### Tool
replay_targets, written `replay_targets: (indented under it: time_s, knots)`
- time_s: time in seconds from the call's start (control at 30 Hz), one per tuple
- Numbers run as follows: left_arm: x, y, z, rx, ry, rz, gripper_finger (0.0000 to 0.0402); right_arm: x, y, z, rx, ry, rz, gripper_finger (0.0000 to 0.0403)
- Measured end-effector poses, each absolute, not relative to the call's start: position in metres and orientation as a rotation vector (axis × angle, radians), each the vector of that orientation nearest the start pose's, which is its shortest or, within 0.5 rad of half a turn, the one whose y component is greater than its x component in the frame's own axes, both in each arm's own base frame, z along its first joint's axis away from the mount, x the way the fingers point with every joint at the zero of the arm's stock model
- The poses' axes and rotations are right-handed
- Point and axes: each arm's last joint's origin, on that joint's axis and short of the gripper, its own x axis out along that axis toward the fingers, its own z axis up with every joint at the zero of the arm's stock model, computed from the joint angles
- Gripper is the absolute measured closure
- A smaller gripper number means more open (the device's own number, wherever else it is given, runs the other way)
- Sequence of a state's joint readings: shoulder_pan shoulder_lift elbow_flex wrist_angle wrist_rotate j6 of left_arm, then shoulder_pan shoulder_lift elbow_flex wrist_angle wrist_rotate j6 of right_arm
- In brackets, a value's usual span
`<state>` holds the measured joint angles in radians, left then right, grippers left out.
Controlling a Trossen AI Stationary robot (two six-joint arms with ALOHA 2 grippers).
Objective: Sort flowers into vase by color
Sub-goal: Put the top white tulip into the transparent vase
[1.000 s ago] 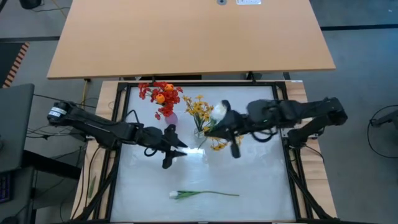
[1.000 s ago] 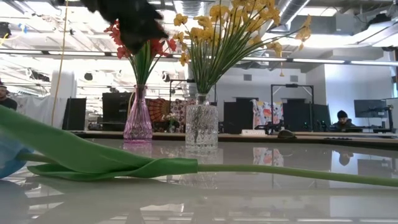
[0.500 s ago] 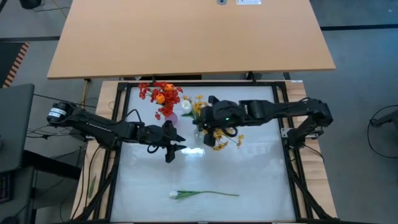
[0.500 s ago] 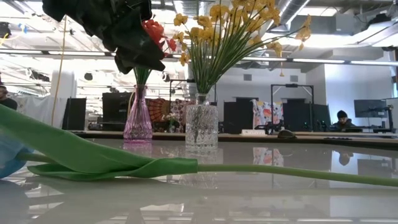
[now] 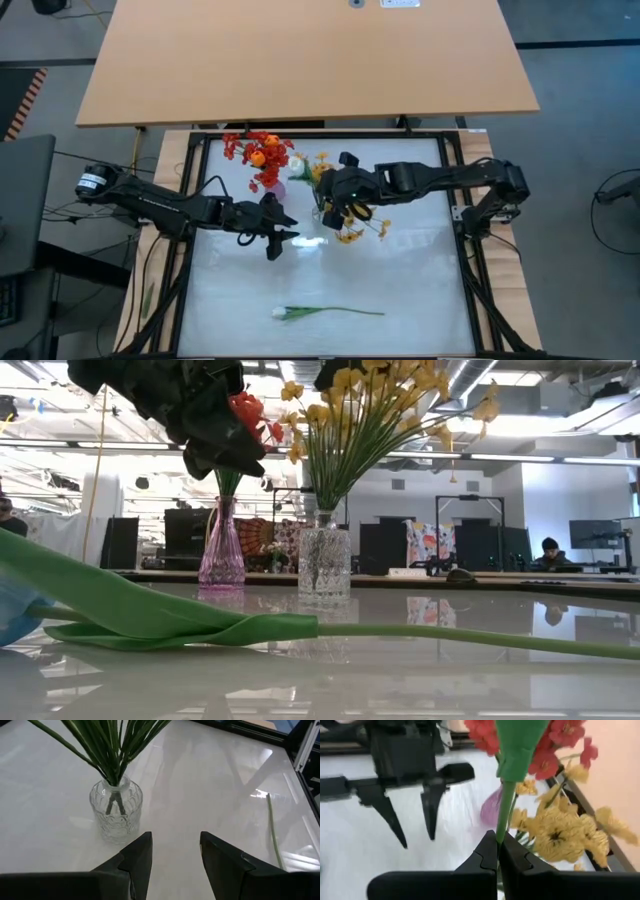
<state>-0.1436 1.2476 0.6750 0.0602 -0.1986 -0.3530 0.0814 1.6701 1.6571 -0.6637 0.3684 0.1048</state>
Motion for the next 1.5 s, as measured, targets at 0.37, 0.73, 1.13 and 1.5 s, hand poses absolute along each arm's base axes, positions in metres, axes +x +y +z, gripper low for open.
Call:
replay_targets:
  time_s: [0.37, 0.73, 1.13, 1.5]
  knots:
    - [0.257, -0.030, 0.224, -0.234, 0.487, 0.161, 0.0249, 0.378, 0.021, 0.357, -0.057, 0.617, -0.281, 0.0376]
    - [0.256, -0.031, 0.224, -0.252, 0.489, 0.165, 0.0249, 0.378, 0.020, 0.353, -0.054, 0.657, -0.253, 0.0376]
    - [0.256, -0.031, 0.224, -0.255, 0.493, 0.167, 0.0249, 0.394, 0.026, 0.334, -0.155, 0.679, -0.268, 0.0377]
    - [0.255, -0.031, 0.222, -0.298, 0.507, 0.176, 0.0249, 0.399, 0.033, 0.320, -0.171, 0.726, -0.279, 0.0377]
